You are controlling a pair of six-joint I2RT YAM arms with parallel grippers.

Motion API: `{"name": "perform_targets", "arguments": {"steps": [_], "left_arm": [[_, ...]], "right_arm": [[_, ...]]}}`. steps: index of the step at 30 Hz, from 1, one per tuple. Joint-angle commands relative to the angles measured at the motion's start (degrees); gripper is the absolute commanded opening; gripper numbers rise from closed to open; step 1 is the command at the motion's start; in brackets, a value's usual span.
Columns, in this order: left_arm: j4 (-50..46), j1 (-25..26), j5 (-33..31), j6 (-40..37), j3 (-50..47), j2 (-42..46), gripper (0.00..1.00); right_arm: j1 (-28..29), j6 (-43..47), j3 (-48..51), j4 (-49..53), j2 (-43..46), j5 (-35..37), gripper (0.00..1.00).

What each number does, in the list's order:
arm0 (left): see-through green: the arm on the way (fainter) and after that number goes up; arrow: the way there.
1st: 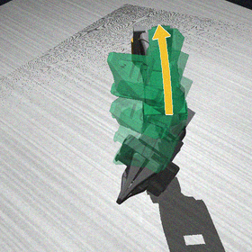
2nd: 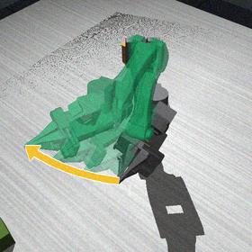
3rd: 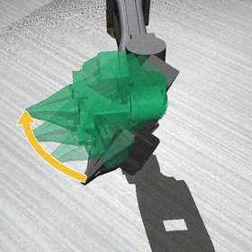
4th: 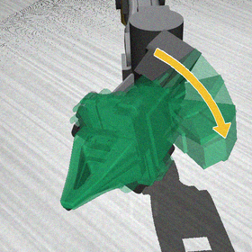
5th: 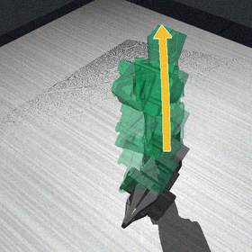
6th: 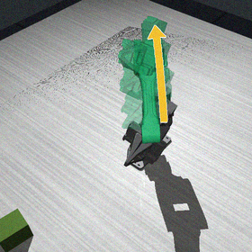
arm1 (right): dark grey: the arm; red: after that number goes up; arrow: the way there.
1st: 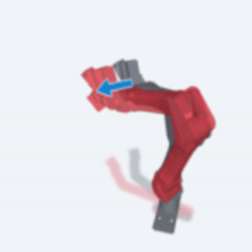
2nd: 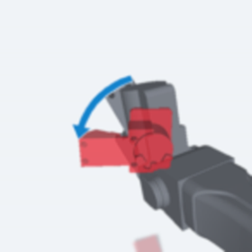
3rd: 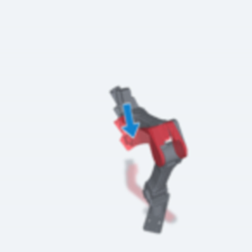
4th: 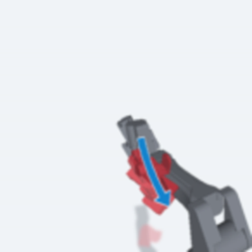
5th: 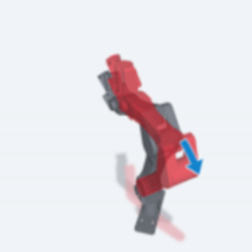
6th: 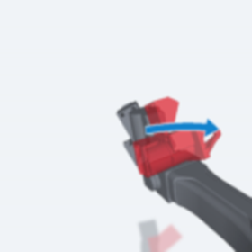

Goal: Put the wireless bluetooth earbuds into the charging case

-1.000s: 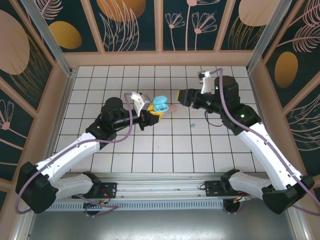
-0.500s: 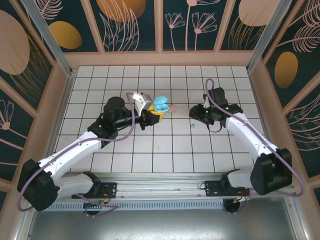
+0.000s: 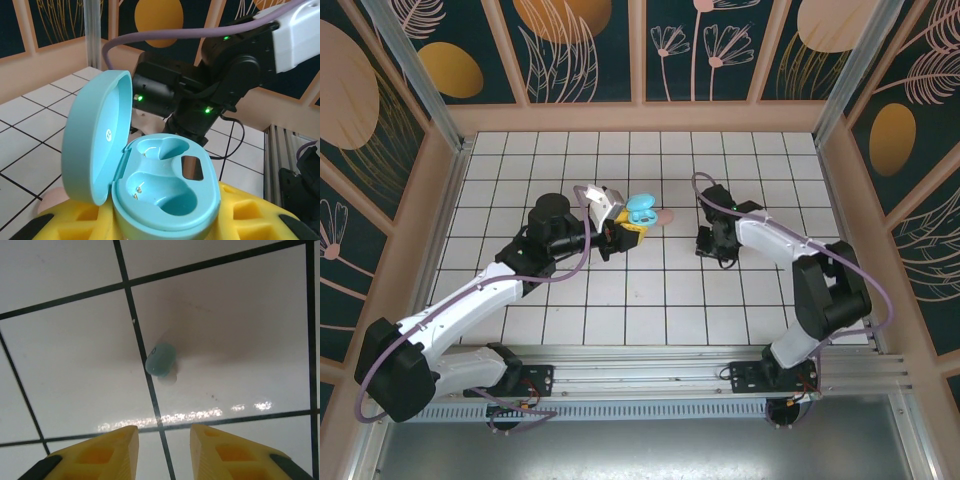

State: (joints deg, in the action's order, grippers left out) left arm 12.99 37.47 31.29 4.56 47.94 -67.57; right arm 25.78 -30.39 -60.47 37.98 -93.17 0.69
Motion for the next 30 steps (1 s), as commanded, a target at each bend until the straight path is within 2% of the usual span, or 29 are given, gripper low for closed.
{"name": "perform_targets", "arguments": {"steps": [1, 10, 30], "left_arm": [[0.28, -0.33, 1.73, -0.97, -0.28, -0.10, 0.12], [-0.07, -0.35, 1.66, -1.09, -0.80, 0.67, 0.13], [-0.28, -0.39, 1.78, -1.44, -1.58, 1.30, 0.12]], "right_arm": [[0.90, 0.24, -3.45, 2.08, -2.92, 4.11, 0.32], [2.34, 0.55, -8.15, 3.87, -9.05, 6.93, 0.31], [2.80, 1.21, -10.00, 4.20, -14.91, 9.24, 0.29]]}}
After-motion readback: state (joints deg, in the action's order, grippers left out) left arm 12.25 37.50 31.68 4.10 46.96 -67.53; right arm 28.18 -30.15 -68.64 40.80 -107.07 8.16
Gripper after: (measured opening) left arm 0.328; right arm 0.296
